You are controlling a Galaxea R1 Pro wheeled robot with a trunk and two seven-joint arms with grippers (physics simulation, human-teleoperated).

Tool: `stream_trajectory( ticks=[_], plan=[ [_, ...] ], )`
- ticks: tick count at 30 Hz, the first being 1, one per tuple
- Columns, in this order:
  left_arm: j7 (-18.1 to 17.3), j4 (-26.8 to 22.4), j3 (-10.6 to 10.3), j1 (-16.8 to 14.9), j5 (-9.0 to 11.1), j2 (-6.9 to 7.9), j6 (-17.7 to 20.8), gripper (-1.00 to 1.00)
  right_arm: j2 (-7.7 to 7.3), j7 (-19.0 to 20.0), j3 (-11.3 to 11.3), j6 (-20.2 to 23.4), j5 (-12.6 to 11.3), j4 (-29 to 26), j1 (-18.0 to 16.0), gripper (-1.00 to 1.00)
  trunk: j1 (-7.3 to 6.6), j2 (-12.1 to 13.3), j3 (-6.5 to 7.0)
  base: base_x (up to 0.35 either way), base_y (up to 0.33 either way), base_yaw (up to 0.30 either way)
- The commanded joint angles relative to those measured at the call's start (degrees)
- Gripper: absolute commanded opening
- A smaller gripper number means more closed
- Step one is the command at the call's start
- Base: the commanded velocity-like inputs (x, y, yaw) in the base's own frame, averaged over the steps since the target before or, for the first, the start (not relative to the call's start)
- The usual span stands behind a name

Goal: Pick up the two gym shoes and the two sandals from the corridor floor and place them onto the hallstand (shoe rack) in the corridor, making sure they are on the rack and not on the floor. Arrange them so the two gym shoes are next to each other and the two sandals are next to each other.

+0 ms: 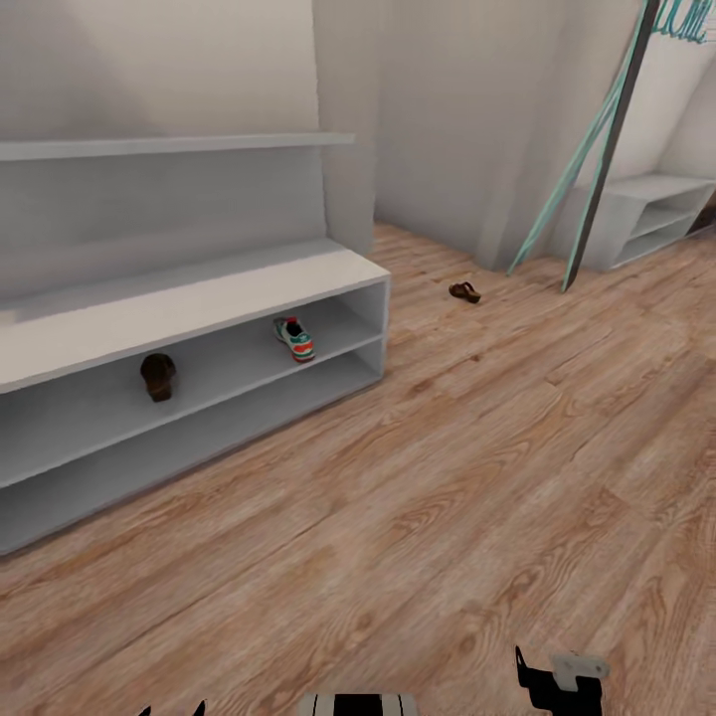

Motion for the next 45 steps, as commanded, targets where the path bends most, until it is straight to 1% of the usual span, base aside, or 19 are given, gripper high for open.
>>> stream_trajectory(
  ticks=[1,5,10,24,39,45],
  plan=[
    [-0.2,0.0,-0.5,0.0,0.6,0.04,-0.2,1.00,0.04,-0.1,0.5,-0.1,-0.5,0.0,0.0,1.00,-0.01,0.0,-0.04,0.000,0.000,-0.291],
    [-0.2,0.0,-0.5,0.0,0.6,0.03,-0.2,1.00,0.06,-0.1,0.5,-0.1,-0.5,0.0,0.0,1.00,-0.01,0.0,-0.04,0.019,0.000,-0.291],
    [-0.2,0.0,-0.5,0.0,0.6,0.02,-0.2,1.00,0.06,-0.1,0.6,-0.1,-0.5,0.0,0.0,1.00,-0.01,0.0,-0.04,0.232,-0.009,-0.291],
    [-0.2,0.0,-0.5,0.0,0.6,0.02,-0.2,1.00,0.07,0.0,0.6,-0.1,-0.5,0.0,0.0,1.00,-0.01,0.0,-0.04,0.323,-0.082,-0.291],
    [-0.2,0.0,-0.4,0.0,0.6,0.02,-0.2,1.00,0.07,0.0,0.6,-0.1,-0.5,0.0,0.0,1.00,-0.01,0.0,-0.04,0.306,-0.152,-0.291],
    [-0.2,0.0,-0.4,0.0,0.6,0.02,-0.2,1.00,0.07,0.0,0.6,-0.1,-0.5,0.1,0.0,1.00,-0.01,0.0,-0.04,0.329,-0.063,-0.291]
  ],
)
